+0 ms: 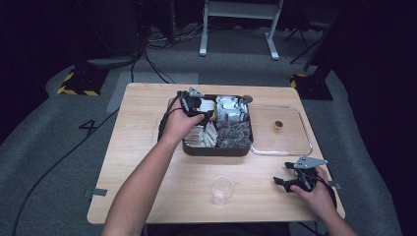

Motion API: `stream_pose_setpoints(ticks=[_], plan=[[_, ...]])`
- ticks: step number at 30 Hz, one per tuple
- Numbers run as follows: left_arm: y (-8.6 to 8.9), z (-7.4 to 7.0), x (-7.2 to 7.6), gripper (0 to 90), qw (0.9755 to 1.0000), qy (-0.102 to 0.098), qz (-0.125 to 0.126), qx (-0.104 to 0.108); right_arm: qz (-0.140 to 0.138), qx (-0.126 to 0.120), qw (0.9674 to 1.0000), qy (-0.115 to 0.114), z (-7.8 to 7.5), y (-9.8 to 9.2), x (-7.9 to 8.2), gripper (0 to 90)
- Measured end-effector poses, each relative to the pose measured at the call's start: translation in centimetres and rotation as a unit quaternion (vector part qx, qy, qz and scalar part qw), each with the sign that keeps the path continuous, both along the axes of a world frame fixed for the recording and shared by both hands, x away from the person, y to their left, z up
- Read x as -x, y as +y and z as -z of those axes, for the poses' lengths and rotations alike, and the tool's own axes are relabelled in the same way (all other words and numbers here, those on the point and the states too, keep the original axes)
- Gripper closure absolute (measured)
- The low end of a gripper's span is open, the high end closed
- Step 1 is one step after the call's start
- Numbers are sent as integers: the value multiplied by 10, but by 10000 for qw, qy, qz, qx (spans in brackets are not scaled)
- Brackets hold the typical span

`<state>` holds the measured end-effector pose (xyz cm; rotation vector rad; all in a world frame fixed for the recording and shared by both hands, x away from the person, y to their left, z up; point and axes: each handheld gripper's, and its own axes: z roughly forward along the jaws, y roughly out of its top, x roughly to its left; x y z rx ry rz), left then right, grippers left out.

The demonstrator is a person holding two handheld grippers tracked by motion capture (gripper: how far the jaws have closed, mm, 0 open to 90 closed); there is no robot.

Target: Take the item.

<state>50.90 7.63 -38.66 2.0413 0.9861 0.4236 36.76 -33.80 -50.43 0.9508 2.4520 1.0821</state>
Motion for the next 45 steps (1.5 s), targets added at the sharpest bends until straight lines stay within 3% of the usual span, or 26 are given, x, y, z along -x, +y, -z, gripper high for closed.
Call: stream_pose_setpoints(ticks=[7,14,17,21,26,32,38,45], plan=[[-12,21,-25,435,9993,274,-51,-247,-13,-2,10000,1,0,0,0,173],[-17,33,-40,498,9979,485,-77,-423,-30,-2,10000,1,0,0,0,174],[-17,39,-46,519,9976,568,-128,-384,-44,-1,10000,0,0,0,0,175],[-16,49,-54,536,9956,755,-218,-517,-62,-3,10000,2,0,0,0,176],[-19,56,-59,584,9935,946,-151,-608,-84,-6,10000,9,0,0,0,177],[-29,60,-64,595,9921,952,24,-819,-105,-8,9999,8,0,0,0,179],[-33,63,-67,754,9885,1191,120,-921,-139,-11,9999,-7,0,0,1,194],[-33,63,-67,893,9866,1266,254,-1002,-150,-8,9999,-20,0,0,1,197]])
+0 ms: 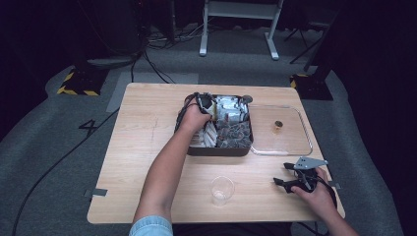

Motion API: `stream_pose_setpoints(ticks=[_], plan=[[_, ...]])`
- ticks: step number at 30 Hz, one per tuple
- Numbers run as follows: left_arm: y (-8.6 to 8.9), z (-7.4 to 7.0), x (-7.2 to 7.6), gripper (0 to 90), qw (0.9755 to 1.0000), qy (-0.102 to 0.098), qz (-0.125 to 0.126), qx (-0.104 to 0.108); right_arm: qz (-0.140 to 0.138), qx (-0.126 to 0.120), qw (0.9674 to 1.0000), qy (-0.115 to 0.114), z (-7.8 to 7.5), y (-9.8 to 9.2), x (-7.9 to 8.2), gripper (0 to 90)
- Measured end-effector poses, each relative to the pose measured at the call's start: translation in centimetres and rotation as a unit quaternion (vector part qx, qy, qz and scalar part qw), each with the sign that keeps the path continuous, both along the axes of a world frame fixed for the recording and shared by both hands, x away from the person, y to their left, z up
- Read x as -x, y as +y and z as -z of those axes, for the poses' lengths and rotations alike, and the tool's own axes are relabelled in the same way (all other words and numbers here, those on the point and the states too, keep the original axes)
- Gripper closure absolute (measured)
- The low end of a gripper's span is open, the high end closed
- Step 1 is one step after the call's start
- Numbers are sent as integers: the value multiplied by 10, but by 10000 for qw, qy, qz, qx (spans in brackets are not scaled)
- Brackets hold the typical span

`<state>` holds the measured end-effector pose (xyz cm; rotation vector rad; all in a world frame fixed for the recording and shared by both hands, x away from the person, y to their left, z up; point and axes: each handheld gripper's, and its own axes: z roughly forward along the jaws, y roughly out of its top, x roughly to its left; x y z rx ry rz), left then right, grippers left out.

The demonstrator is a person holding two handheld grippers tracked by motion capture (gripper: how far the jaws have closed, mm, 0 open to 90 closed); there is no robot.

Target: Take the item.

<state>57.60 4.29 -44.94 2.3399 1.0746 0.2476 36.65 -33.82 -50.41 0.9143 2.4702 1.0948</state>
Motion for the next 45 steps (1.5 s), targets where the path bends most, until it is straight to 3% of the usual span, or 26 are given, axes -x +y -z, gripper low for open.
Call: stream_pose_setpoints(ticks=[7,14,26,33,37,45], plan=[[5,-4,0,900,10000,-47,20,20,1,-1,10000,2,0,0,0,197],[7,-18,3,900,9996,-242,34,116,-1,-1,10000,1,0,0,0,197],[15,-36,4,900,9980,-416,52,464,-2,-3,10000,1,0,0,0,196],[25,-49,7,900,9953,-526,105,806,-1,-4,10000,2,0,0,0,197],[33,-62,13,900,9924,-657,171,1024,-2,-3,10000,1,0,0,0,197],[42,-78,25,900,9877,-862,271,1272,-2,-3,10000,1,0,0,0,197]])
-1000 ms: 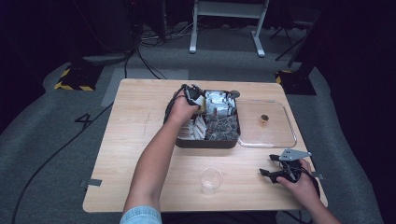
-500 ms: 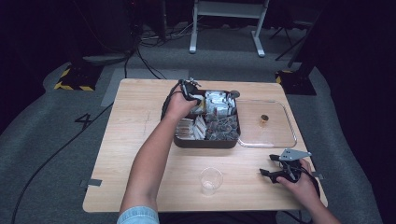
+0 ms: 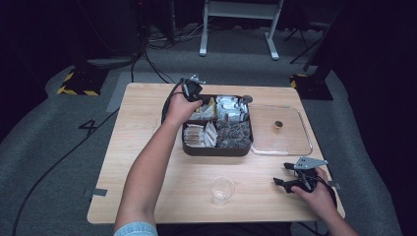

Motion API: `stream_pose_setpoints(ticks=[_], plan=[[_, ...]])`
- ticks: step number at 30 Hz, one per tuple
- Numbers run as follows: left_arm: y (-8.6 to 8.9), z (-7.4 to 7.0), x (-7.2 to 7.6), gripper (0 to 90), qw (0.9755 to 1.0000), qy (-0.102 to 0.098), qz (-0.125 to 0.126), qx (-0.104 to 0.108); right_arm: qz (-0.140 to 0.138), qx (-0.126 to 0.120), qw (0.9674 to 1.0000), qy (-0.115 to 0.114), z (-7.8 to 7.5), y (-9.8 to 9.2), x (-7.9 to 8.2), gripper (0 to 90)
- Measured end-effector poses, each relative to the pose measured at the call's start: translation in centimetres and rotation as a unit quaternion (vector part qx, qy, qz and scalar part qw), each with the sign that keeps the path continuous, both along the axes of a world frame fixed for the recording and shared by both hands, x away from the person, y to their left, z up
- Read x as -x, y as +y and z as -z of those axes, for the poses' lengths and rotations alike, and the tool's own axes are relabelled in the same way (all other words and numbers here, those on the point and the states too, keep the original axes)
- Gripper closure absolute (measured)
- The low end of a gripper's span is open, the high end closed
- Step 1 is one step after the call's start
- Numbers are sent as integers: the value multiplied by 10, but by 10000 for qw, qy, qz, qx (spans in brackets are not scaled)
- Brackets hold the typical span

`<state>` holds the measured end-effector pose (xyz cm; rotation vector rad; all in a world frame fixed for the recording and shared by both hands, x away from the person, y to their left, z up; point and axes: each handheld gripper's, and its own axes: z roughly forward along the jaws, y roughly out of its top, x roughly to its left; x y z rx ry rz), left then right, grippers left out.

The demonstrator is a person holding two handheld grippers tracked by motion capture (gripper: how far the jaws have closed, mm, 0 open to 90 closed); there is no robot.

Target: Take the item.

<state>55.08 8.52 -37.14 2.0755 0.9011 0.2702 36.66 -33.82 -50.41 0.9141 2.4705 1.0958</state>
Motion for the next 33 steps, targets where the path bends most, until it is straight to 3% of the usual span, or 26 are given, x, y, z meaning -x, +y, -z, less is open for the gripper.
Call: stream_pose_setpoints(ticks=[11,16,19,24,27,28,33], plan=[[9,-23,27,900,9988,-259,336,232,1,-2,10000,2,0,0,0,197],[8,-36,48,900,9966,-426,600,359,1,0,10000,2,0,0,0,196],[7,-39,60,900,9951,-542,756,321,1,-2,10000,2,0,0,0,197],[3,-44,84,900,9909,-662,1076,459,1,1,10000,0,0,0,0,196],[-1,-49,106,900,9853,-778,1362,678,1,-1,10000,1,0,0,0,196],[-1,-49,106,900,9853,-778,1362,678,1,-1,10000,1,0,0,0,197],[-4,-50,131,900,9794,-926,1572,869,0,1,10000,1,0,0,0,196]])
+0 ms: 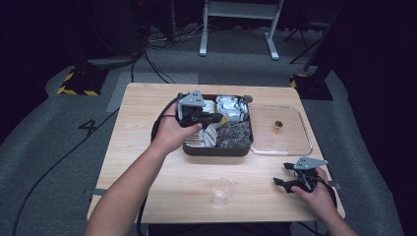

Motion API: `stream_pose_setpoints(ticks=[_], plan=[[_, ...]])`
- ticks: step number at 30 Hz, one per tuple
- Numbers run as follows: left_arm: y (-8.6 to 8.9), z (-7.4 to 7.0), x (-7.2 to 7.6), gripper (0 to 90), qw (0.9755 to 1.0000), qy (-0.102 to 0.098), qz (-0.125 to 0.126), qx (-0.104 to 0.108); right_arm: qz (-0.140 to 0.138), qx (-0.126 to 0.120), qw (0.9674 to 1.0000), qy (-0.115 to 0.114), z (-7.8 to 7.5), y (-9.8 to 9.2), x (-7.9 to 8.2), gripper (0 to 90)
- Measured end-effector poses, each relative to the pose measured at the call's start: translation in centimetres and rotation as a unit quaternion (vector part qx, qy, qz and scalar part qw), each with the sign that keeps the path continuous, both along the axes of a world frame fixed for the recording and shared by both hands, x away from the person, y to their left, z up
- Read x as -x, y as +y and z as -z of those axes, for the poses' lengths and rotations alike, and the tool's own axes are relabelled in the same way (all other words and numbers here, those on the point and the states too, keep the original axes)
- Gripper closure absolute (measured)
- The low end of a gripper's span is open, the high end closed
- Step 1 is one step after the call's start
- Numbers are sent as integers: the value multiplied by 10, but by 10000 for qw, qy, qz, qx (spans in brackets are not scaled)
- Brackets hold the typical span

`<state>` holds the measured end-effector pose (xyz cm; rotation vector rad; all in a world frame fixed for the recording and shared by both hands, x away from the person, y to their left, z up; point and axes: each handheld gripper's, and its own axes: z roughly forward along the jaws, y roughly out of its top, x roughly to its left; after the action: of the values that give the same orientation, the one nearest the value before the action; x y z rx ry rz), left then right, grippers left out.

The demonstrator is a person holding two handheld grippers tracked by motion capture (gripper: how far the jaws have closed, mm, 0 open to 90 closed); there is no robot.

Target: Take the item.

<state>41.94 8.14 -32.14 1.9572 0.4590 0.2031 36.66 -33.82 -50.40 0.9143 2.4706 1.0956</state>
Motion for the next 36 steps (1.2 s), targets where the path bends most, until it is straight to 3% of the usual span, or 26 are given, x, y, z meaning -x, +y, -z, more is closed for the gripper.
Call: stream_pose_setpoints(ticks=[3,11,26,36], plan=[[0,2,13,900,10000,-74,1,-49,0,-1,10000,0,0,0,0,197],[5,10,44,900,9995,-202,86,247,1,-1,10000,-1,0,0,0,196],[2,36,94,900,9982,-423,247,349,2,-1,10000,1,0,0,0,197],[0,59,111,900,9980,-271,428,384,1,-3,10000,1,0,0,0,197]])
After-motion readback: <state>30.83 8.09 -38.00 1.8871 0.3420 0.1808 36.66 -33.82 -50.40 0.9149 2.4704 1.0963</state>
